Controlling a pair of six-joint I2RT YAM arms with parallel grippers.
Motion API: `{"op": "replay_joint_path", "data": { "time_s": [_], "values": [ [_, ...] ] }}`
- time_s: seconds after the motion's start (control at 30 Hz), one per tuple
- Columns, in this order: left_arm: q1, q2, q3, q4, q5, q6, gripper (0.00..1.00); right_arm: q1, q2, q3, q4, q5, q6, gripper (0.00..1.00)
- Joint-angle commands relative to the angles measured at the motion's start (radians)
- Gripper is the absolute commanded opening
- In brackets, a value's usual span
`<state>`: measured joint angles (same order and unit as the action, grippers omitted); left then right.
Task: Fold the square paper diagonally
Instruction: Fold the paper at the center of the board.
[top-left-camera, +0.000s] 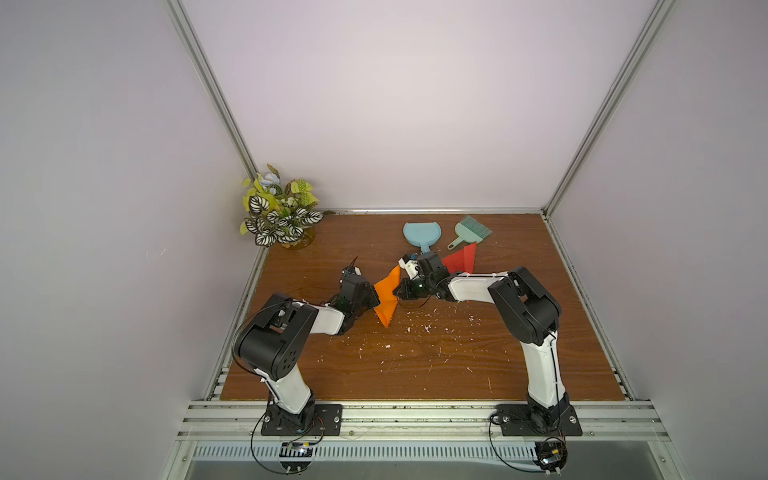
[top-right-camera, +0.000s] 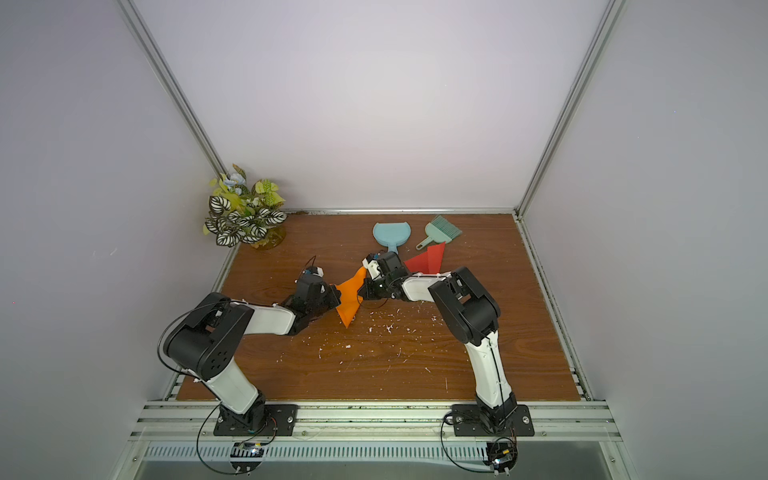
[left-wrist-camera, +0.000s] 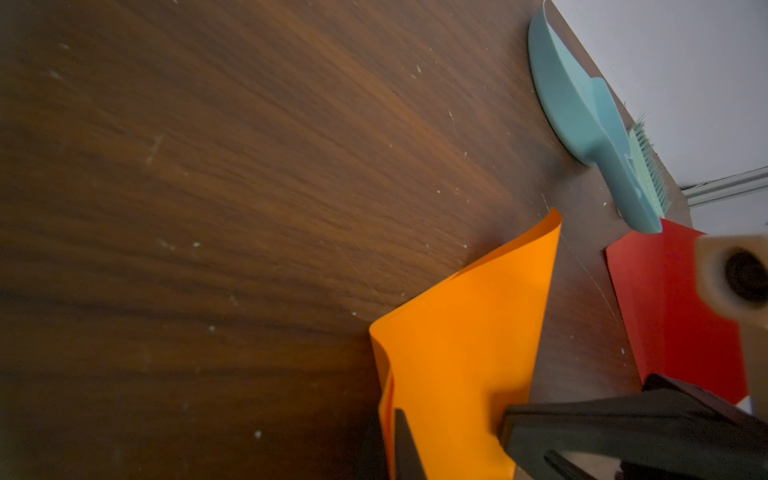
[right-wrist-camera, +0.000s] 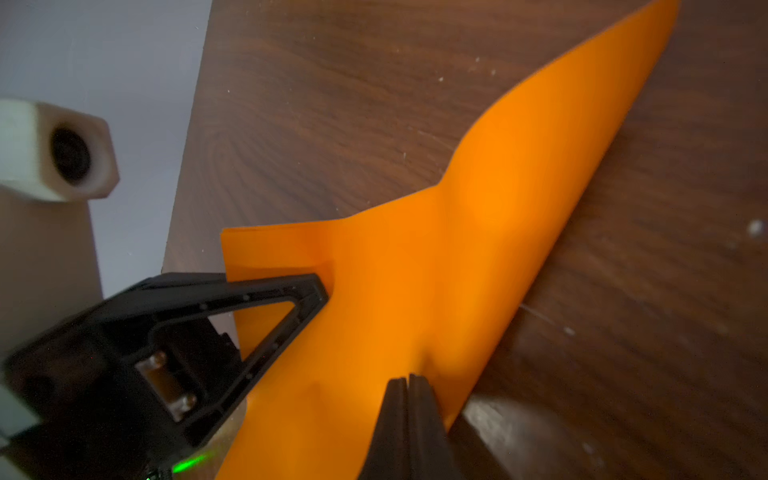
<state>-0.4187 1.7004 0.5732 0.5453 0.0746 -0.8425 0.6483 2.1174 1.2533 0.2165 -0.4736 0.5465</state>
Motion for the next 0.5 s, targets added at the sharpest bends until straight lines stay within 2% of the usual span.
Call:
{"op": "replay_joint_path", "data": {
  "time_s": [0.0, 0.47],
  "values": [
    [-0.008, -0.003, 0.004, -0.056, -0.008, 0.006, 0.00, -0.026, 0.026, 0.043, -0.029, 0.027, -0.030, 0.04],
    [-0.008, 0.001, 0.005, -0.056, -0.004, 0.010, 0.00, -0.095, 0.091, 0.103, -0.025, 0.011, -0.051, 0.05]
  ]
}}
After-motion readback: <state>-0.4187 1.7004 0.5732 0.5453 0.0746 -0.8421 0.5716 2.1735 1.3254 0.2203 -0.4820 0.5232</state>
